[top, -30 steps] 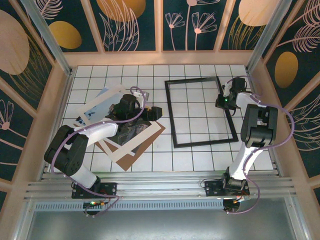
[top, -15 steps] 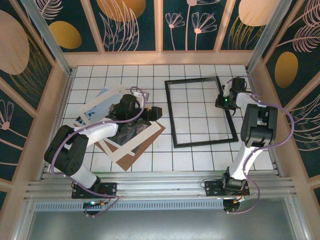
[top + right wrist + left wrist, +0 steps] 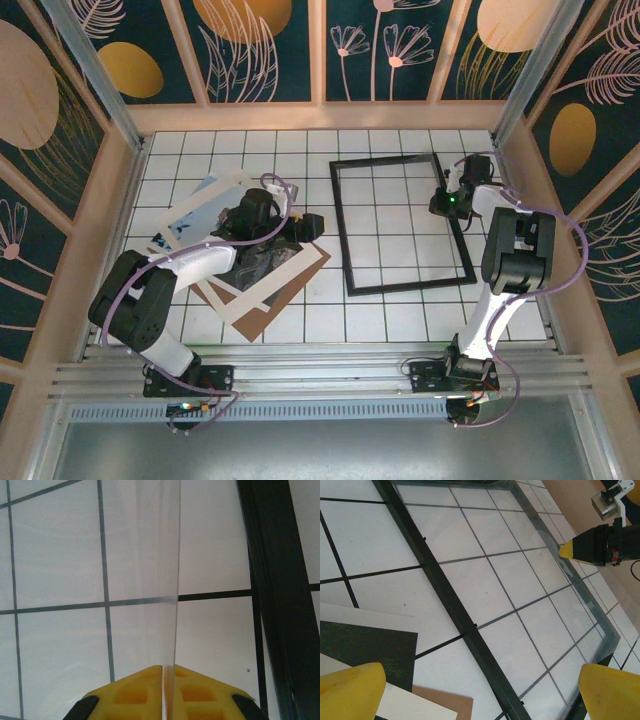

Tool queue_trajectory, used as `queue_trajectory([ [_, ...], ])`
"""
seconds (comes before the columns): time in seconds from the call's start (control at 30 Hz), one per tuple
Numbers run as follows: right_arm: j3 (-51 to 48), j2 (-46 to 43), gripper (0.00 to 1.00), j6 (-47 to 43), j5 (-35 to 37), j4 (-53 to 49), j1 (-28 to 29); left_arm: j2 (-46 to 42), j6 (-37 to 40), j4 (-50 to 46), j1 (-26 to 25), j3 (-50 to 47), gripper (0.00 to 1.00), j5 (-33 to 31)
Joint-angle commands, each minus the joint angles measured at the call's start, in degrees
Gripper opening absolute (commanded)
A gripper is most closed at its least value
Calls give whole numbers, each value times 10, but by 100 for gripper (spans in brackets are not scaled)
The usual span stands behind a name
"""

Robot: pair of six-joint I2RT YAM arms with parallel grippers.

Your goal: Put the photo into the frame

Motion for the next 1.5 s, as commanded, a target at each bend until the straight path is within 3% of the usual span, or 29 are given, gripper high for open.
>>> queue_trajectory([
  [0.0,9,-1,5,5,-8,-10,-1,5,11,-12,-4,11,99,-10],
  [0.2,15,-7,0,3,-2,-22,4,7,11,-14,-4,13,99,-12],
  [1.3,19,-11,0,4,-6,-27,4,14,11,-16,-4,15,99,-13],
  [1.47,17,-1,14,10,-9,-18,2,11,12,-17,-4,14,99,-14],
])
